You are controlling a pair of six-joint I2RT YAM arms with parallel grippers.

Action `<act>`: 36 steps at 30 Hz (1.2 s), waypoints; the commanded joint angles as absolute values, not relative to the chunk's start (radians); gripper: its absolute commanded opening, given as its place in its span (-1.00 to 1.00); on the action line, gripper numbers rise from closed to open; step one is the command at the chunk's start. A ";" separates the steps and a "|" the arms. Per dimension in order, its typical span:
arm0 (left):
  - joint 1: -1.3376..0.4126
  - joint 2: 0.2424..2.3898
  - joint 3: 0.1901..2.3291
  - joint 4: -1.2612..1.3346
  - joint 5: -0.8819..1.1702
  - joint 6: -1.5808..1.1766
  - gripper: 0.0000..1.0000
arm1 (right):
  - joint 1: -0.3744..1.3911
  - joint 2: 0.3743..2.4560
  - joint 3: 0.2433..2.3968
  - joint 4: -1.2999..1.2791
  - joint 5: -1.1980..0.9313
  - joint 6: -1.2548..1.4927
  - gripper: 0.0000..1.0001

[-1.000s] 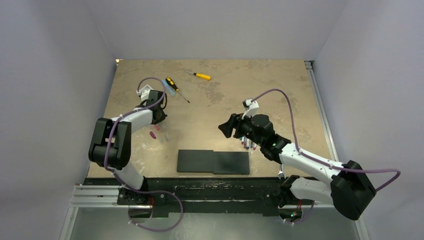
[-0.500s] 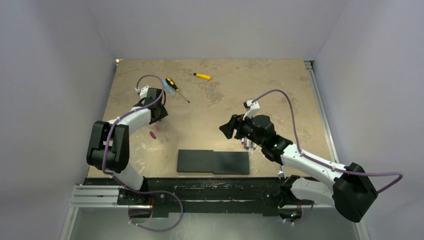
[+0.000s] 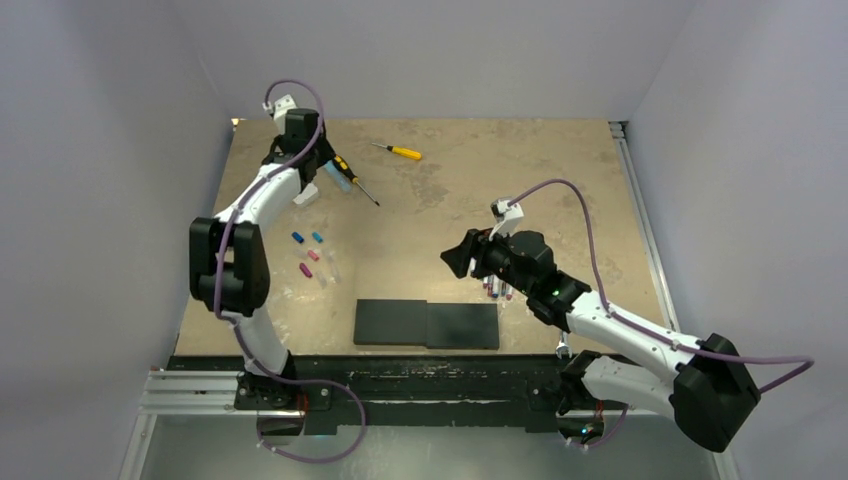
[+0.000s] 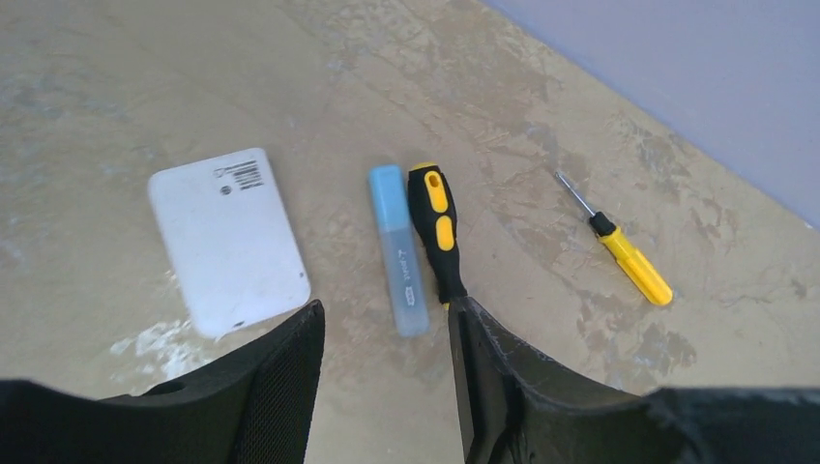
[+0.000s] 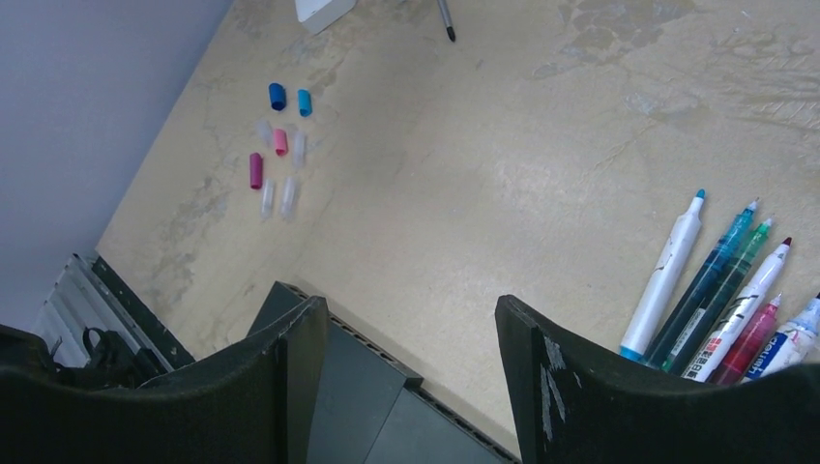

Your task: Open the pen caps

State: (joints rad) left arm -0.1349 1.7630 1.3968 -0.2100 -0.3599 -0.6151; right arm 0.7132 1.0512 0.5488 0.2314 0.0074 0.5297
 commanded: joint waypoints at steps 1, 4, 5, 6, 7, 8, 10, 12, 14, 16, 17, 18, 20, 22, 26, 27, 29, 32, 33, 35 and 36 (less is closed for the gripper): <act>-0.129 1.899 1.504 -0.219 -0.265 -0.583 -0.03 | 0.715 1.051 0.554 0.220 0.002 0.510 0.34; -0.129 1.954 1.516 -0.208 -0.253 -0.596 -0.01 | 0.715 1.063 0.567 0.220 0.002 0.505 0.34; -0.129 1.967 1.517 -0.203 -0.251 -0.604 0.00 | 0.714 1.067 0.570 0.219 0.002 0.505 0.34; -0.129 1.983 1.519 -0.203 -0.251 -0.613 0.02 | 0.714 1.069 0.572 0.216 -0.008 0.505 0.34; -0.129 1.993 1.524 -0.203 -0.251 -0.619 0.04 | 0.715 1.072 0.574 0.214 -0.024 0.505 0.34; -0.129 2.005 1.525 -0.200 -0.252 -0.625 0.05 | 0.715 1.073 0.578 0.212 -0.032 0.504 0.34; -0.129 2.021 1.527 -0.193 -0.256 -0.637 0.08 | 0.715 1.083 0.585 0.211 -0.040 0.502 0.34; -0.129 2.038 1.530 -0.189 -0.259 -0.642 0.10 | 0.715 1.089 0.593 0.212 -0.043 0.499 0.34; -0.130 2.058 1.536 -0.189 -0.257 -0.645 0.11 | 0.714 1.097 0.597 0.209 -0.047 0.497 0.34; -0.130 2.073 1.540 -0.188 -0.259 -0.647 0.12 | 0.715 1.098 0.597 0.206 -0.048 0.497 0.34; -0.130 2.080 1.543 -0.188 -0.260 -0.648 0.13 | 0.715 1.096 0.595 0.206 -0.049 0.497 0.34; -0.130 2.087 1.547 -0.188 -0.261 -0.649 0.13 | 0.715 1.094 0.592 0.206 -0.048 0.498 0.34; -0.130 2.102 1.558 -0.188 -0.259 -0.652 0.14 | 0.715 1.091 0.587 0.207 -0.046 0.500 0.34; -0.130 2.118 1.572 -0.191 -0.258 -0.656 0.14 | 0.715 1.088 0.585 0.207 -0.043 0.501 0.34; -0.130 2.147 1.610 -0.217 -0.285 -0.653 0.14 | 0.715 1.088 0.586 0.206 -0.041 0.501 0.34; -0.132 2.155 1.621 -0.228 -0.293 -0.651 0.14 | 0.715 1.087 0.586 0.206 -0.041 0.501 0.34; -0.132 2.169 1.637 -0.244 -0.304 -0.647 0.13 | 0.715 1.085 0.587 0.204 -0.039 0.502 0.34; -0.132 2.184 1.654 -0.265 -0.324 -0.640 0.10 | 0.715 1.085 0.588 0.203 -0.036 0.502 0.34; -0.132 2.189 1.656 -0.270 -0.328 -0.637 0.08 | 0.715 1.085 0.589 0.202 -0.037 0.502 0.34; -0.132 2.200 1.660 -0.281 -0.339 -0.635 0.04 | 0.715 1.085 0.590 0.203 -0.035 0.502 0.34; -0.132 2.206 1.661 -0.284 -0.342 -0.633 0.02 | 0.715 1.085 0.591 0.203 -0.035 0.502 0.34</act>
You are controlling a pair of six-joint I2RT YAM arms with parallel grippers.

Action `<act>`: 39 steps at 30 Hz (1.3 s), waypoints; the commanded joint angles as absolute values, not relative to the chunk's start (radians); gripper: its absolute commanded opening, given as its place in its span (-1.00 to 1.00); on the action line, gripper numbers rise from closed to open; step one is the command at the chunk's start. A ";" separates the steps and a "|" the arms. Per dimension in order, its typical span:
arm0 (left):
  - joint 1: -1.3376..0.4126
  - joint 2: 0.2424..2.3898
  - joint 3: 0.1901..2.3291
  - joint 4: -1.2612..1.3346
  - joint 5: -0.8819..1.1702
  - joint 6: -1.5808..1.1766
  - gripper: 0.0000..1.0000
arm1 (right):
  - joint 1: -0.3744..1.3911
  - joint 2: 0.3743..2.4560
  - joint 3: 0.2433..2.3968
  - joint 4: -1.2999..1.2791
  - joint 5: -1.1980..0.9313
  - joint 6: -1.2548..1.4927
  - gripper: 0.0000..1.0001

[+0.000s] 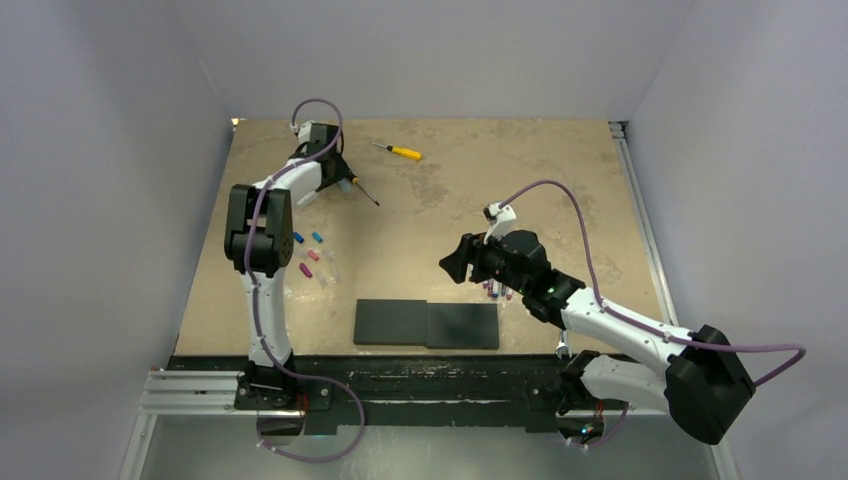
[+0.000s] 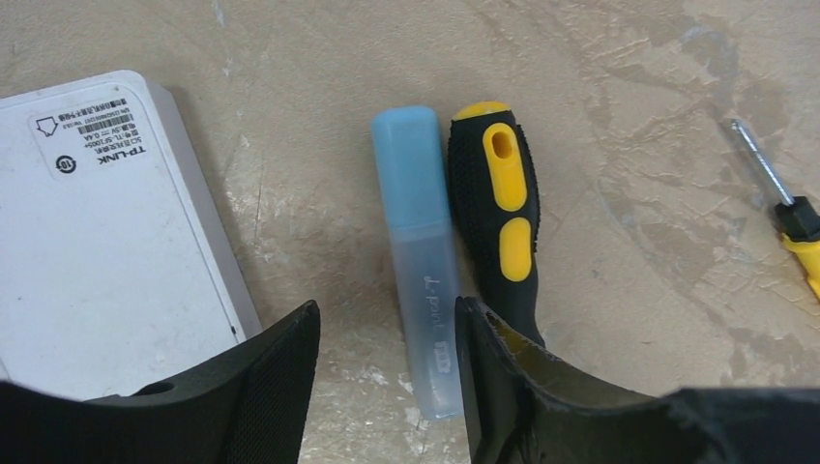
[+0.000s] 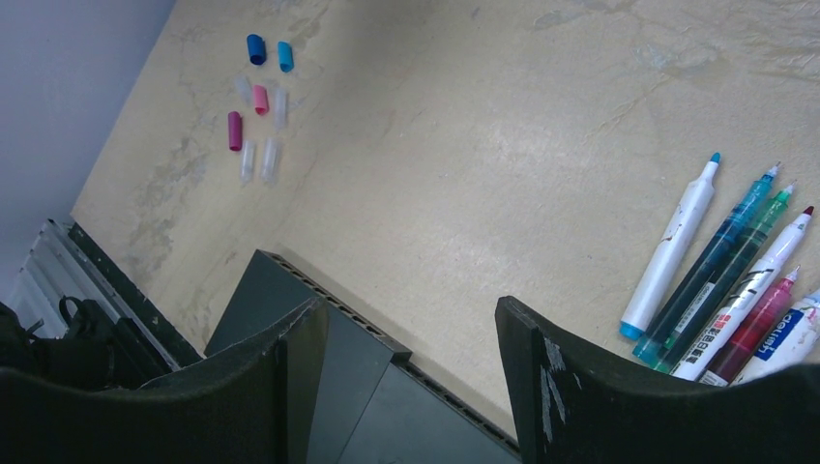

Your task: Open the pen caps

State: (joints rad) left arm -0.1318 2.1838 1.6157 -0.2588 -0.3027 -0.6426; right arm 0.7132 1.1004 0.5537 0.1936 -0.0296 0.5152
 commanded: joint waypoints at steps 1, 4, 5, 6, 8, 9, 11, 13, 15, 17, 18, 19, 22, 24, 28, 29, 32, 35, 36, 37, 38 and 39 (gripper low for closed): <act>-0.132 2.213 1.663 -0.288 -0.345 -0.630 0.00 | 0.715 1.083 0.591 0.201 -0.035 0.502 0.34; -0.132 2.232 1.675 -0.299 -0.346 -0.629 -0.02 | 0.715 1.080 0.591 0.196 -0.031 0.502 0.34; -0.132 2.237 1.675 -0.298 -0.345 -0.629 -0.03 | 0.715 1.078 0.592 0.195 -0.030 0.502 0.34; -0.132 2.240 1.676 -0.298 -0.344 -0.629 -0.03 | 0.715 1.077 0.591 0.193 -0.028 0.502 0.34; -0.132 2.247 1.679 -0.296 -0.336 -0.628 -0.06 | 0.715 1.075 0.591 0.192 -0.026 0.502 0.34; -0.132 2.250 1.679 -0.296 -0.331 -0.628 -0.12 | 0.715 1.074 0.591 0.191 -0.026 0.502 0.34; -0.132 2.249 1.675 -0.296 -0.322 -0.629 -0.29 | 0.715 1.075 0.592 0.190 -0.026 0.502 0.34; -0.132 2.233 1.657 -0.286 -0.321 -0.631 -0.52 | 0.715 1.072 0.594 0.186 -0.025 0.501 0.34; -0.132 2.204 1.632 -0.264 -0.316 -0.631 -0.71 | 0.715 1.069 0.600 0.181 -0.023 0.500 0.34; -0.131 2.173 1.615 -0.251 -0.309 -0.630 -0.89 | 0.715 1.062 0.606 0.175 -0.021 0.499 0.34; -0.131 2.154 1.609 -0.248 -0.305 -0.633 -0.98 | 0.715 1.060 0.608 0.171 -0.020 0.499 0.34; -0.131 2.131 1.604 -0.244 -0.301 -0.632 -1.00 | 0.715 1.056 0.612 0.168 -0.020 0.495 0.34; -0.132 2.046 1.597 -0.251 -0.279 -0.630 -1.00 | 0.715 1.048 0.616 0.173 -0.015 0.487 0.34; -0.132 1.964 1.585 -0.260 -0.265 -0.632 -1.00 | 0.715 1.047 0.622 0.173 -0.006 0.484 0.34; -0.132 1.735 1.513 -0.253 -0.207 -0.650 -1.00 | 0.715 1.032 0.651 0.186 -0.029 0.472 0.36; -0.132 1.663 1.476 -0.233 -0.164 -0.660 -1.00 | 0.715 1.029 0.656 0.204 -0.043 0.472 0.37; -0.132 1.423 1.250 0.008 0.041 -0.741 -1.00 | 0.716 1.022 0.667 0.283 -0.145 0.498 0.42; -0.141 1.200 0.936 0.381 0.264 -0.889 -1.00 | 0.719 1.015 0.670 0.395 -0.250 0.554 0.54; -0.147 1.154 0.835 0.511 0.319 -0.954 -1.00 | 0.723 1.011 0.669 0.437 -0.281 0.573 0.58; -0.153 1.112 0.769 0.634 0.358 -1.019 -1.00 | 0.727 1.006 0.670 0.476 -0.308 0.592 0.62; -0.163 1.081 0.704 0.750 0.390 -1.084 -1.00 | 0.731 1.003 0.671 0.515 -0.331 0.616 0.66; -0.173 1.054 0.646 0.865 0.419 -1.142 -1.00 | 0.737 0.999 0.671 0.550 -0.348 0.631 0.69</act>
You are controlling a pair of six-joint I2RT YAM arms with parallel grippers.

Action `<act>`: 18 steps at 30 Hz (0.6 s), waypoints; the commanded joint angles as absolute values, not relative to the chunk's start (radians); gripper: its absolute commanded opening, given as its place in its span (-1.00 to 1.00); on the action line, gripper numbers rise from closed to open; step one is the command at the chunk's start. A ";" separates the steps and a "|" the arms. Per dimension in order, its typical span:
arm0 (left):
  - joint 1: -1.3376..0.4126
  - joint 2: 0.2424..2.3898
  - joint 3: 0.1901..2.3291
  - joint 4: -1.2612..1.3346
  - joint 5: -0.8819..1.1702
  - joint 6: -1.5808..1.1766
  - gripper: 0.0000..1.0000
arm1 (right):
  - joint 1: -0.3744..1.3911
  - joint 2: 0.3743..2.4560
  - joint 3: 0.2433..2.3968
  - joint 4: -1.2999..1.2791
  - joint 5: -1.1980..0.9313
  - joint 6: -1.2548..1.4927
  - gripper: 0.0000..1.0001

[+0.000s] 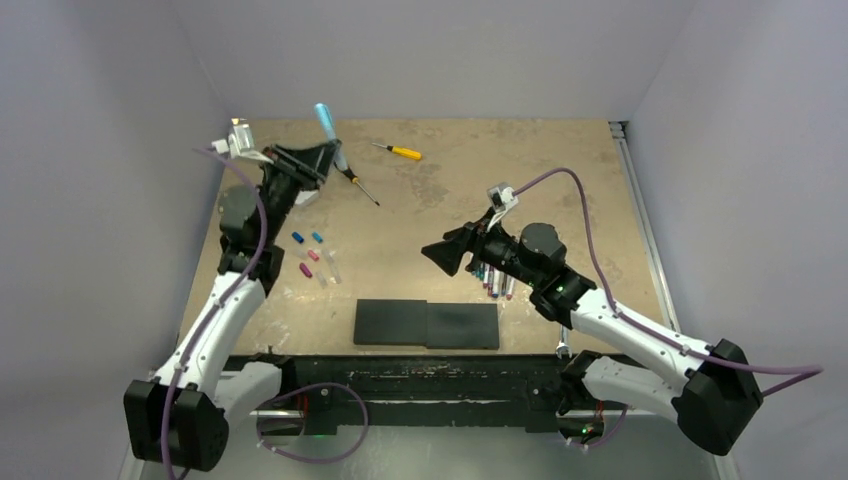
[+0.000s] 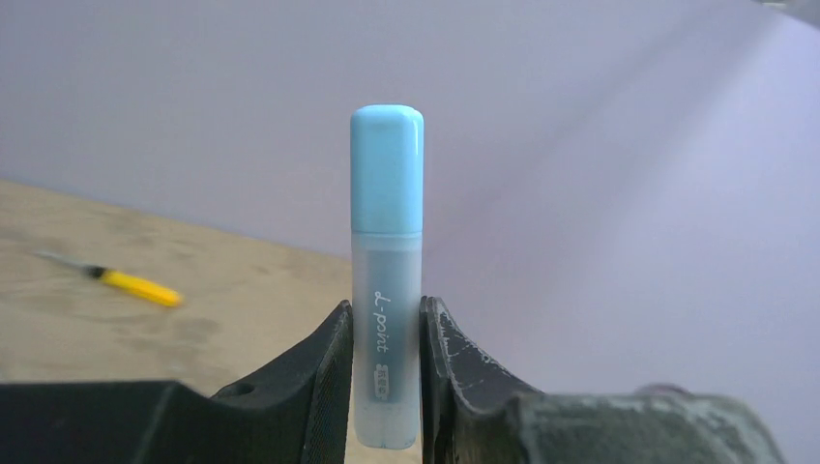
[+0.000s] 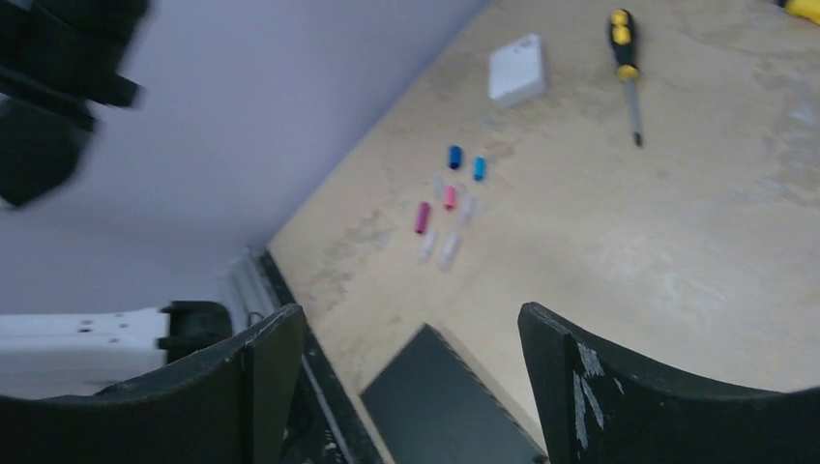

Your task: Open the pen caps

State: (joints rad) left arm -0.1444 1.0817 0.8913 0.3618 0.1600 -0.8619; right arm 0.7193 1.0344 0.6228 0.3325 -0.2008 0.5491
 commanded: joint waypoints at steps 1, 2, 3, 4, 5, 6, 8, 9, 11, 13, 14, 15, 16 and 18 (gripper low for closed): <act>-0.185 1.035 0.601 0.966 0.442 -1.197 -1.00 | 0.744 0.997 0.669 0.589 -0.365 0.648 0.71; -0.203 1.023 0.568 1.064 0.465 -1.237 -1.00 | 0.750 0.997 0.669 0.623 -0.378 0.663 0.72; -0.222 1.018 0.550 1.135 0.493 -1.269 -1.00 | 0.756 0.999 0.670 0.654 -0.386 0.680 0.73; -0.244 1.016 0.541 1.215 0.521 -1.289 -1.00 | 0.761 1.003 0.672 0.676 -0.390 0.695 0.74; -0.271 1.016 0.535 1.262 0.549 -1.301 -1.00 | 0.764 1.008 0.676 0.698 -0.391 0.709 0.74; -0.294 1.014 0.534 1.288 0.573 -1.306 -1.00 | 0.764 1.014 0.678 0.721 -0.387 0.724 0.74; -0.334 1.003 0.526 1.307 0.597 -1.304 -1.00 | 0.764 1.021 0.694 0.751 -0.375 0.734 0.74; -0.344 0.995 0.515 1.311 0.594 -1.306 -1.00 | 0.764 1.029 0.711 0.744 -0.367 0.731 0.74; -0.349 0.974 0.481 1.329 0.564 -1.320 -1.00 | 0.769 1.057 0.746 0.722 -0.364 0.708 0.73; -0.351 0.966 0.445 1.370 0.533 -1.346 -1.00 | 0.779 1.081 0.764 0.726 -0.363 0.700 0.72; -0.353 0.968 0.434 1.393 0.528 -1.362 -1.00 | 0.785 1.094 0.768 0.740 -0.366 0.704 0.71; -0.356 0.975 0.428 1.418 0.527 -1.375 -1.00 | 0.791 1.106 0.772 0.759 -0.371 0.712 0.71; -0.359 0.983 0.425 1.436 0.528 -1.387 -1.00 | 0.800 1.121 0.777 0.782 -0.380 0.723 0.70; -0.367 0.998 0.422 1.471 0.526 -1.399 -1.00 | 0.815 1.148 0.792 0.828 -0.400 0.744 0.70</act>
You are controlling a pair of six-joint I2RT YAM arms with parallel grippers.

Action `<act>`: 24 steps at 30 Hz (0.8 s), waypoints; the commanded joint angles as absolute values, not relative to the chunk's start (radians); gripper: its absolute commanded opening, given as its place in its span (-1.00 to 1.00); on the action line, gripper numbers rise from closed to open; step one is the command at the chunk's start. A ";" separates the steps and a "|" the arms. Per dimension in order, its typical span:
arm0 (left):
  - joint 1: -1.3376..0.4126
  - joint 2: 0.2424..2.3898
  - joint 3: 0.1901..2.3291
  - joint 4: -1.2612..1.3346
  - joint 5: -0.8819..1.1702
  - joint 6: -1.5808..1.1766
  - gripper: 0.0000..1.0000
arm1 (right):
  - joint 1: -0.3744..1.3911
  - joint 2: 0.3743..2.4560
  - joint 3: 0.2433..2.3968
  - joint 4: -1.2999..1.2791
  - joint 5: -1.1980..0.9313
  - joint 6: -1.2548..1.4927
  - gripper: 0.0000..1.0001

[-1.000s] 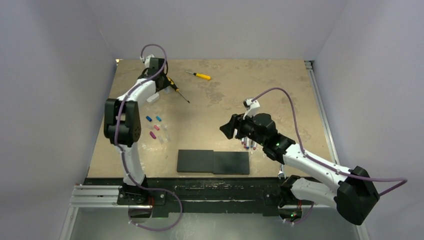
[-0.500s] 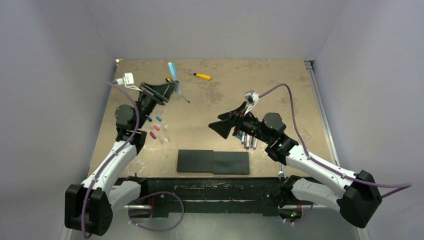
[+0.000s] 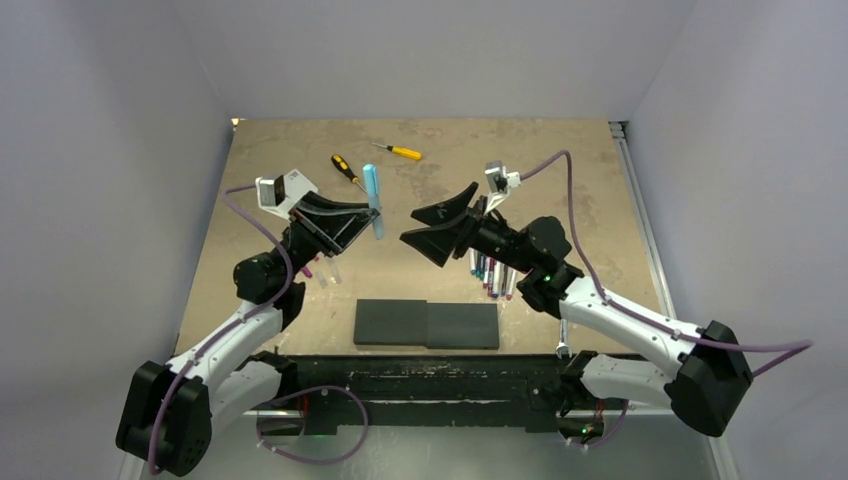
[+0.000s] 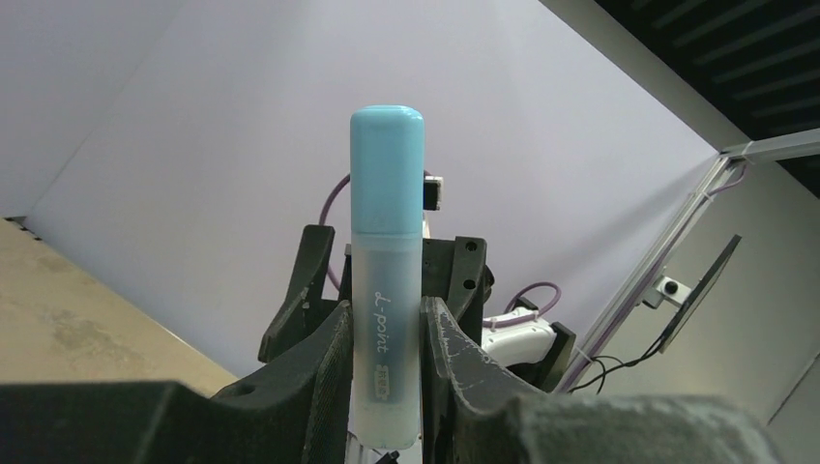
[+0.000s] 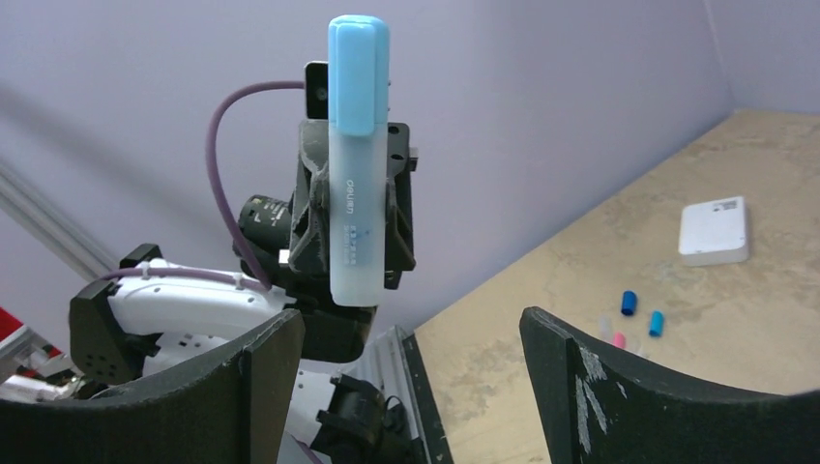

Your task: Open the pen caps

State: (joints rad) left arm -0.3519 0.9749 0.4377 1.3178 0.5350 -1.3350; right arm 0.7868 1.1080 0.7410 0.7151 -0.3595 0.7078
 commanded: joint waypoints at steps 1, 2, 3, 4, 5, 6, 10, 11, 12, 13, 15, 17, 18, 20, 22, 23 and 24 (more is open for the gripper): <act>-0.369 1.003 0.422 1.479 0.527 -1.400 -1.00 | 0.821 1.160 0.802 0.845 -0.408 0.752 0.70; -0.371 1.005 0.424 1.480 0.527 -1.400 -1.00 | 0.825 1.175 0.814 0.854 -0.415 0.757 0.70; -0.373 1.005 0.422 1.480 0.526 -1.399 -1.00 | 0.831 1.187 0.828 0.854 -0.423 0.758 0.70; -0.373 1.004 0.422 1.478 0.526 -1.398 -1.00 | 0.836 1.197 0.844 0.850 -0.431 0.758 0.70; -0.374 1.002 0.421 1.475 0.525 -1.397 -1.00 | 0.841 1.206 0.856 0.848 -0.438 0.757 0.70; -0.375 1.001 0.419 1.474 0.524 -1.396 -1.00 | 0.847 1.214 0.864 0.850 -0.446 0.759 0.70; -0.380 0.993 0.408 1.472 0.522 -1.395 -1.00 | 0.861 1.240 0.882 0.859 -0.457 0.773 0.61; -0.380 0.991 0.407 1.470 0.520 -1.394 -1.00 | 0.863 1.249 0.885 0.864 -0.463 0.784 0.57; -0.382 0.988 0.404 1.470 0.520 -1.394 -1.00 | 0.864 1.257 0.885 0.875 -0.470 0.795 0.53; -0.382 0.987 0.404 1.468 0.520 -1.394 -1.00 | 0.865 1.266 0.886 0.894 -0.479 0.811 0.47; -0.385 0.983 0.404 1.467 0.519 -1.393 -1.00 | 0.866 1.283 0.887 0.934 -0.505 0.841 0.39; -0.386 0.979 0.405 1.465 0.517 -1.392 -1.00 | 0.867 1.301 0.894 0.959 -0.517 0.860 0.34; -0.387 0.977 0.405 1.462 0.516 -1.391 -1.00 | 0.868 1.308 0.901 0.960 -0.519 0.865 0.32; -0.389 0.971 0.406 1.453 0.515 -1.386 -1.00 | 0.873 1.318 0.911 0.950 -0.521 0.864 0.29; -0.391 0.965 0.406 1.440 0.515 -1.377 -1.00 | 0.877 1.322 0.913 0.950 -0.519 0.864 0.26; -0.391 0.961 0.406 1.434 0.515 -1.373 -1.00 | 0.879 1.324 0.915 0.951 -0.519 0.866 0.23; -0.392 0.959 0.405 1.428 0.515 -1.369 -1.00 | 0.880 1.328 0.918 0.954 -0.520 0.869 0.19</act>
State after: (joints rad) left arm -0.3832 0.9829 0.4095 1.3949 0.5274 -1.3773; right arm 0.8696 1.3331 0.8627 0.8925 -0.4927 0.8467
